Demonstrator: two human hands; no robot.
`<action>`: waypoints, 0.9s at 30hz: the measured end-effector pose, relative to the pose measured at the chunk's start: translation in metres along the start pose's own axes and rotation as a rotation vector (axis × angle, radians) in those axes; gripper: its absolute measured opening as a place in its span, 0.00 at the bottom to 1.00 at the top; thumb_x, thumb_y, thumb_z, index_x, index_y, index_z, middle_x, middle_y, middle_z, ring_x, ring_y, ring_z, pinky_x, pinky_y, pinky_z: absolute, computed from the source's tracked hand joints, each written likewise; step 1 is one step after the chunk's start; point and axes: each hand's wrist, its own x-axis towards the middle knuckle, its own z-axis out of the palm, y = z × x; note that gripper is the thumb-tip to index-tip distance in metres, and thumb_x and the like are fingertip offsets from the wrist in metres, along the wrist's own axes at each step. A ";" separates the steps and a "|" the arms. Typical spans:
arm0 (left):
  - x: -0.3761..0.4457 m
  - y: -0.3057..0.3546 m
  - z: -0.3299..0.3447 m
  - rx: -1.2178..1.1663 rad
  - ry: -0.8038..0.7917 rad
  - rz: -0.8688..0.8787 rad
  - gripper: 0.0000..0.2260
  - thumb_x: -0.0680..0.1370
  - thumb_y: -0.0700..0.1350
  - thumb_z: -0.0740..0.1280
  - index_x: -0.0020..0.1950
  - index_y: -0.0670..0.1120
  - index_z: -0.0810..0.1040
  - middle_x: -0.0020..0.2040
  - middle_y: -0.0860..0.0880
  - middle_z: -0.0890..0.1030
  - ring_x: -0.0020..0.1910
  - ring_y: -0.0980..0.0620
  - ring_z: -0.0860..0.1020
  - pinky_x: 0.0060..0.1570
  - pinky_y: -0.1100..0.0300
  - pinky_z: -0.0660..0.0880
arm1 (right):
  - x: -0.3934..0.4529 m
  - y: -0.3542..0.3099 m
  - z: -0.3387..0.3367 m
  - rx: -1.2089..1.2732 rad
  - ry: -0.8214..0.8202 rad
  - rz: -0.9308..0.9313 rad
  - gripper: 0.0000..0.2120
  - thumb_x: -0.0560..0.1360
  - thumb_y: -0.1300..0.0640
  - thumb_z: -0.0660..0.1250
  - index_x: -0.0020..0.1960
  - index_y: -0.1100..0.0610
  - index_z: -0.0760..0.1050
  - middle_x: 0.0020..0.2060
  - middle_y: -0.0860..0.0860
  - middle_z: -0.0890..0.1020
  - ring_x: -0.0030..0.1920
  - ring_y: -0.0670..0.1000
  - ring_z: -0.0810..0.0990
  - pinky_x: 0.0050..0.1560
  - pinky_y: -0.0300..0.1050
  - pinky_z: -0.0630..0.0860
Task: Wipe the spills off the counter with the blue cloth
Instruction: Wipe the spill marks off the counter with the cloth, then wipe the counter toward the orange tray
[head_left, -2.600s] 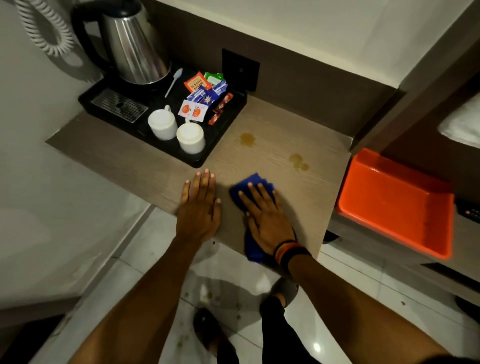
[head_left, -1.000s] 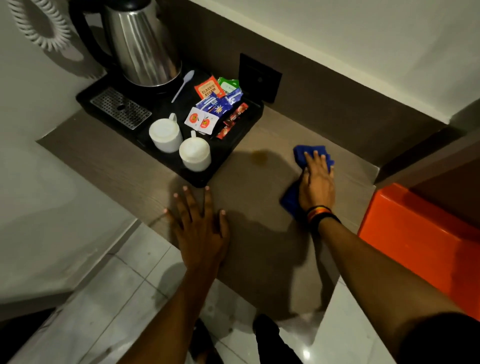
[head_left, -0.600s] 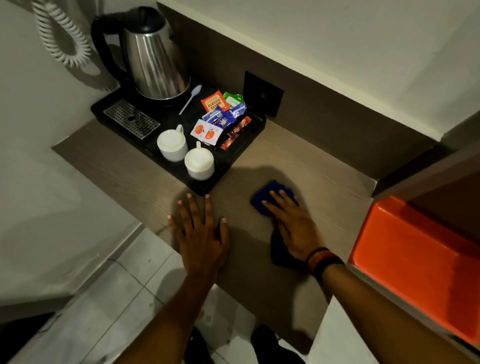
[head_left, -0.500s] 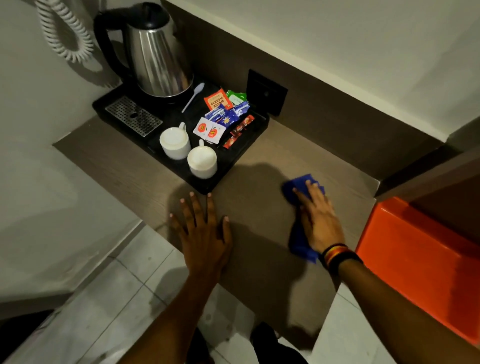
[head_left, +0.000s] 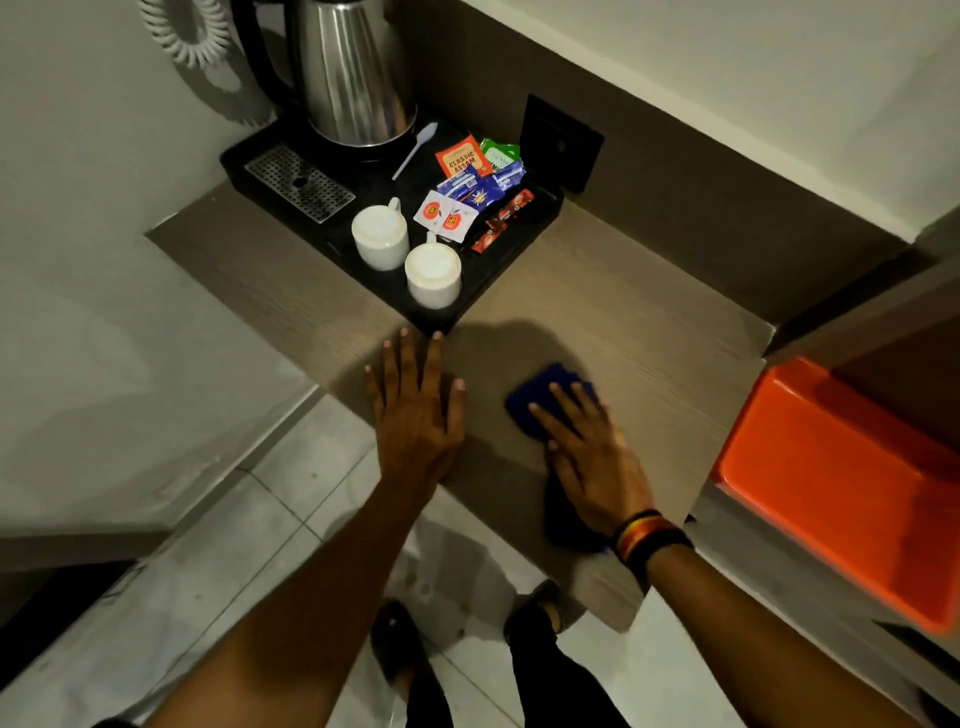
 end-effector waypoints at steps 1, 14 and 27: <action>0.002 -0.008 -0.003 0.014 0.003 -0.006 0.35 0.84 0.65 0.47 0.87 0.50 0.52 0.87 0.40 0.53 0.86 0.38 0.49 0.82 0.31 0.46 | -0.007 0.008 -0.003 -0.003 0.030 0.097 0.24 0.83 0.48 0.54 0.78 0.40 0.58 0.82 0.49 0.51 0.82 0.54 0.43 0.79 0.61 0.49; 0.013 -0.022 -0.007 0.279 -0.001 -0.114 0.37 0.84 0.63 0.47 0.86 0.39 0.55 0.86 0.37 0.56 0.85 0.36 0.54 0.82 0.30 0.47 | 0.024 -0.076 0.035 -0.047 0.017 -0.142 0.27 0.81 0.54 0.56 0.79 0.45 0.58 0.81 0.55 0.58 0.81 0.59 0.50 0.80 0.64 0.48; -0.047 0.080 0.020 0.108 -0.017 0.369 0.30 0.87 0.57 0.59 0.82 0.38 0.65 0.82 0.35 0.67 0.82 0.36 0.65 0.80 0.35 0.63 | -0.125 0.043 -0.031 0.193 0.308 0.398 0.30 0.79 0.69 0.58 0.78 0.50 0.62 0.80 0.57 0.58 0.80 0.61 0.56 0.79 0.60 0.56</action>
